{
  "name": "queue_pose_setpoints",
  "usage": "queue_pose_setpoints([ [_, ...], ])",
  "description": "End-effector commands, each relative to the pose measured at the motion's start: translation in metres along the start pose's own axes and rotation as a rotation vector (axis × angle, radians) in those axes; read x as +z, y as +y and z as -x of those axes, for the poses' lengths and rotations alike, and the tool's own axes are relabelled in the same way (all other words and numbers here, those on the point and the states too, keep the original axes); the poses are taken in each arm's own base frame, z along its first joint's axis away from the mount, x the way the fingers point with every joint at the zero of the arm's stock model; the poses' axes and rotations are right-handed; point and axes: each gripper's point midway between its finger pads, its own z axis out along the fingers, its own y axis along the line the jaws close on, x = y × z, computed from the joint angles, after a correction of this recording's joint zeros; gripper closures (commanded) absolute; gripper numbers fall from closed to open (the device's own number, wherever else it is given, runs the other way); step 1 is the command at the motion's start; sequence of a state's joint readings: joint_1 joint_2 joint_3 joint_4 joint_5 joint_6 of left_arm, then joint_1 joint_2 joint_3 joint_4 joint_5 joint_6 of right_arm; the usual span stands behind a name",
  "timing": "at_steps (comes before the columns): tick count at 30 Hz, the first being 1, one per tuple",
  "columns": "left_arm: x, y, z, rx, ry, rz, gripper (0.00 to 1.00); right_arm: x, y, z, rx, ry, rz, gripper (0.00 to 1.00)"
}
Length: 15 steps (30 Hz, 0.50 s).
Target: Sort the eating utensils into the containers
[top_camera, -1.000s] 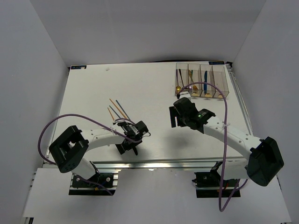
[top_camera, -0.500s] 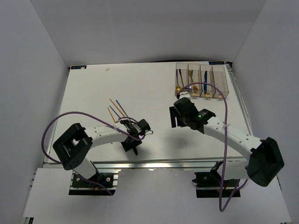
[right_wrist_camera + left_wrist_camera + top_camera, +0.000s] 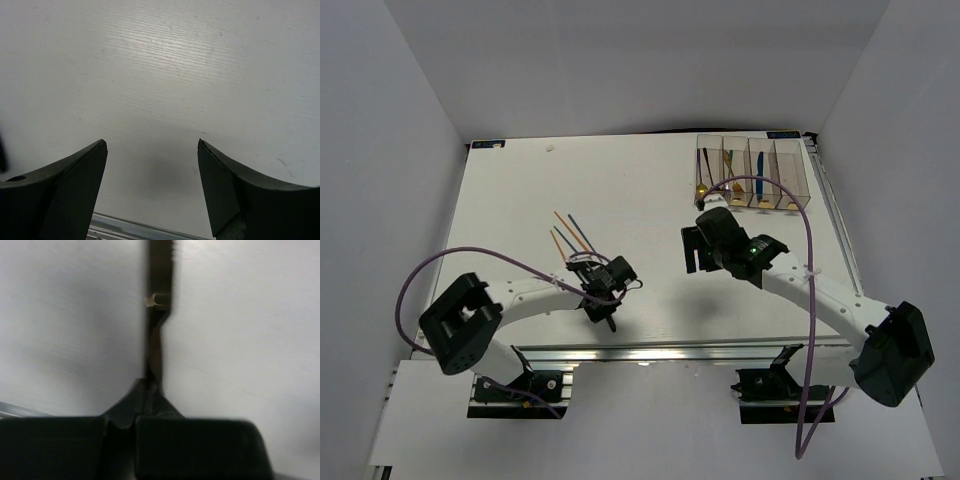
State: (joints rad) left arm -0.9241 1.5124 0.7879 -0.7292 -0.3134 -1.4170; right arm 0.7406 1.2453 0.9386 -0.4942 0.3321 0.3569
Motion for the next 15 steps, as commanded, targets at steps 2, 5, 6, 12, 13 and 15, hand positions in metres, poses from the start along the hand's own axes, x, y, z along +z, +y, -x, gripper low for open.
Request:
queue_pose_setpoints([
  [2, 0.022, 0.03, -0.019, 0.05, 0.04, 0.054, 1.0, -0.008, 0.015, 0.013, -0.004, -0.052, 0.093, 0.22],
  [5, 0.012, 0.018, -0.006, 0.097, -0.048, 0.02, 1.0, -0.009, 0.03, 0.014, -0.001, -0.07, 0.186, 0.22],
  [6, 0.007, 0.022, -0.003, 0.122, -0.08, 0.041, 1.0, -0.013, 0.039, 0.014, 0.001, -0.081, 0.245, 0.21],
  [12, -0.004, 0.024, 0.006, 0.171, -0.157, 0.098, 1.0, -0.001, 0.049, 0.015, 0.031, -0.092, 0.276, 0.18],
  [13, -0.007, 0.022, 0.007, 0.179, -0.169, 0.097, 1.0, 0.002, 0.045, 0.016, 0.032, -0.089, 0.25, 0.16],
  [15, -0.022, 0.008, 0.016, 0.178, -0.207, 0.073, 0.97, 0.01, 0.034, 0.011, 0.004, -0.042, 0.183, 0.14],
])
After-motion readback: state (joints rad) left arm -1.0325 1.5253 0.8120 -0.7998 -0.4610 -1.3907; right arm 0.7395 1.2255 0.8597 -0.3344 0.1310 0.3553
